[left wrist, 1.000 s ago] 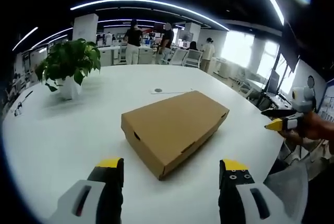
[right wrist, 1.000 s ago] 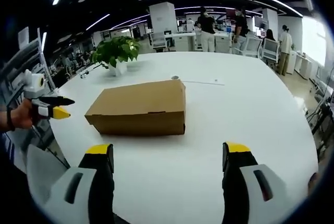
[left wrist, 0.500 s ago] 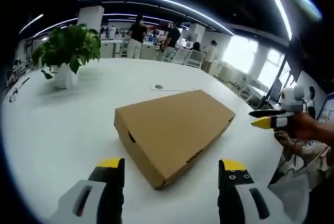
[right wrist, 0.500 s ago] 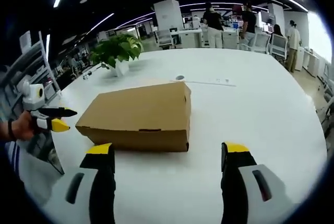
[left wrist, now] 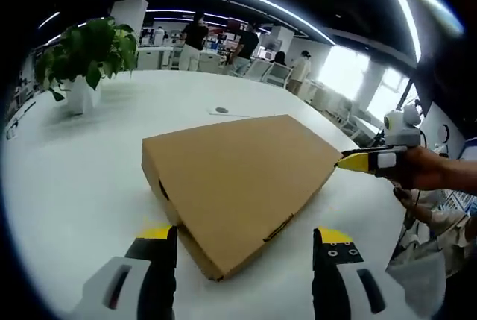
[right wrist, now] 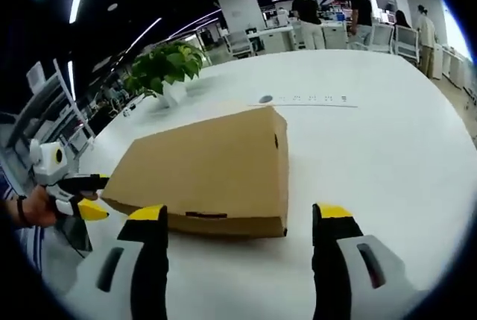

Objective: Operate the shoe box by opening the lid, removing the specified soft item, and placing it in the target area until the item is outside and the box remains undamaged.

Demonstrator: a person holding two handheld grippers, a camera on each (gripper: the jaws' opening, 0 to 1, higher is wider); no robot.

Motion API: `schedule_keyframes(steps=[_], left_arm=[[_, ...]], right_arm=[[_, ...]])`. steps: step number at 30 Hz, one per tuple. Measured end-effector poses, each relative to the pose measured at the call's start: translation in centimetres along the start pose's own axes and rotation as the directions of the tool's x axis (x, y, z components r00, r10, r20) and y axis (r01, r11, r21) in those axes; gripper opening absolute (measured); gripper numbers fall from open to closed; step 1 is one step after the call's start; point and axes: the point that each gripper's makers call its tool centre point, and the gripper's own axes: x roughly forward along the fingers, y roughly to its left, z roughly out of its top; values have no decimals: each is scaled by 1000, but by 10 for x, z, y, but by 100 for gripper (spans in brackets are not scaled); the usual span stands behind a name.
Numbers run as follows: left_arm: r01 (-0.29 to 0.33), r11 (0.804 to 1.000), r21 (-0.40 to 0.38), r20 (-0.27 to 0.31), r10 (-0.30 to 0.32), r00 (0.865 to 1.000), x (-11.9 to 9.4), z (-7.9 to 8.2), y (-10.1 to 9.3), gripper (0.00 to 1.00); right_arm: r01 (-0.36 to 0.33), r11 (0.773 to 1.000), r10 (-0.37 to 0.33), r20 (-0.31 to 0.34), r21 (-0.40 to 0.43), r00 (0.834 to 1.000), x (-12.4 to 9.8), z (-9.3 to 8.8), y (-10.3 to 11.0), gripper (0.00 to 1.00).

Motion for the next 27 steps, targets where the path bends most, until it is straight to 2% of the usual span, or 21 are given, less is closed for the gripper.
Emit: schedule_keyframes(steps=[4,7,10,13,17,21,27], left_arm=[[-16,999,32,-23,16,1000,5,-4,5,73],[-26,998,54,-38,28,999,8,-6,6,71],[-47,996,75,-52,51,997,8,-7,10,66],[-64,996,57,-47,67,997,6,-5,13,61],[-66,996,60,-45,69,997,6,-6,12,60],[-89,991,105,-57,95,994,6,-7,16,60],[-81,990,118,-67,89,994,1,-11,24,60]], right_arm=[[-4,1000,4,-15,-11,1000,8,1,2,70],[-10,1000,10,-29,-15,1000,13,0,6,70],[-22,1000,21,-28,-18,999,18,3,10,67],[-10,1000,10,-25,-14,1000,20,5,10,67],[-4,1000,4,-21,-19,1000,19,5,10,66],[-6,1000,5,-35,-21,999,17,1,15,65],[7,1000,-8,-37,-11,999,16,-5,25,65]])
